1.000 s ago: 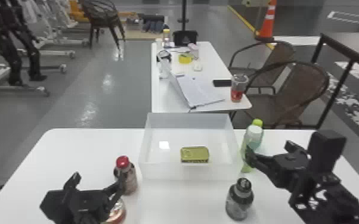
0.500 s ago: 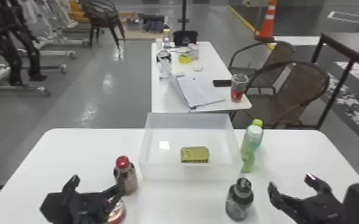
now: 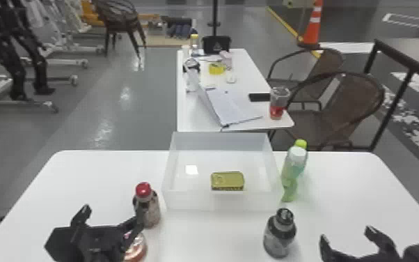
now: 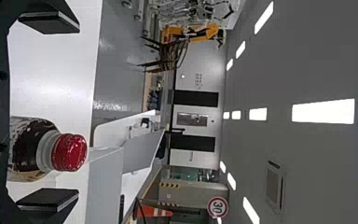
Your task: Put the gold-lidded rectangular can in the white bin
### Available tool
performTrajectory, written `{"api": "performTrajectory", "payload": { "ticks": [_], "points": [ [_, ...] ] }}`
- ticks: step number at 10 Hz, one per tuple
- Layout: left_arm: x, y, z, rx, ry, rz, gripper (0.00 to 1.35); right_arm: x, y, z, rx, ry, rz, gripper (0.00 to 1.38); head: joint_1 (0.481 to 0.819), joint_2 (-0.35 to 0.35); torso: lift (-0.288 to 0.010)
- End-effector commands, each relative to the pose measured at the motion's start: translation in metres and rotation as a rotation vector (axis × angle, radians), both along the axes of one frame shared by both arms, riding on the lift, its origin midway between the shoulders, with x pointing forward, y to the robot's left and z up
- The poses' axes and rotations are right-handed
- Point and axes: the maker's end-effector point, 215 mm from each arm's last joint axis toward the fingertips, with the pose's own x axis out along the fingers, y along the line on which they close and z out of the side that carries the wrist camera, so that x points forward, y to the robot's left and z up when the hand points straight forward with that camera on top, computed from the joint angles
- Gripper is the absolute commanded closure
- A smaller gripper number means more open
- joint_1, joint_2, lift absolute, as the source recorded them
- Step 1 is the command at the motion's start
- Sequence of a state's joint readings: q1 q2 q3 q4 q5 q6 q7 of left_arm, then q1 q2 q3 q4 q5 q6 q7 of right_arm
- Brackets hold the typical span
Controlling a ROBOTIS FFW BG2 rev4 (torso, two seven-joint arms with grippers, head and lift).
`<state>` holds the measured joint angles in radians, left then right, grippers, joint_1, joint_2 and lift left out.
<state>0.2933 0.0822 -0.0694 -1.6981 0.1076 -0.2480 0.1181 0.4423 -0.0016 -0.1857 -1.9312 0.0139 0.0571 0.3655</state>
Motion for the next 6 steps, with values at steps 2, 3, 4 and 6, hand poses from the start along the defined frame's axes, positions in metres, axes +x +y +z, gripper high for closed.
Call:
{"api": "performTrajectory", "payload": {
  "ticks": [2, 3, 4, 6],
  "points": [
    [-0.0004, 0.0002, 0.001, 0.003, -0.003, 0.002, 0.07, 0.0015, -0.0025, 0.0057, 0.004, -0.05, -0.026, 0.18, 0.549, 0.0, -0.1],
    [-0.0003, 0.0, 0.0019, 0.004, -0.004, 0.001, 0.07, 0.0044, 0.0025, 0.009, -0.007, -0.057, -0.017, 0.18, 0.549, 0.0, -0.1],
    [-0.0003, 0.0, 0.0014, 0.004, -0.003, 0.001, 0.07, 0.0049, 0.0037, 0.0097, -0.005, -0.059, -0.014, 0.18, 0.549, 0.0, -0.1],
    [-0.0002, 0.0002, 0.0023, 0.007, -0.005, 0.0, 0.07, 0.0052, 0.0028, 0.0103, 0.002, -0.06, -0.02, 0.18, 0.549, 0.0, -0.1]
  ]
}}
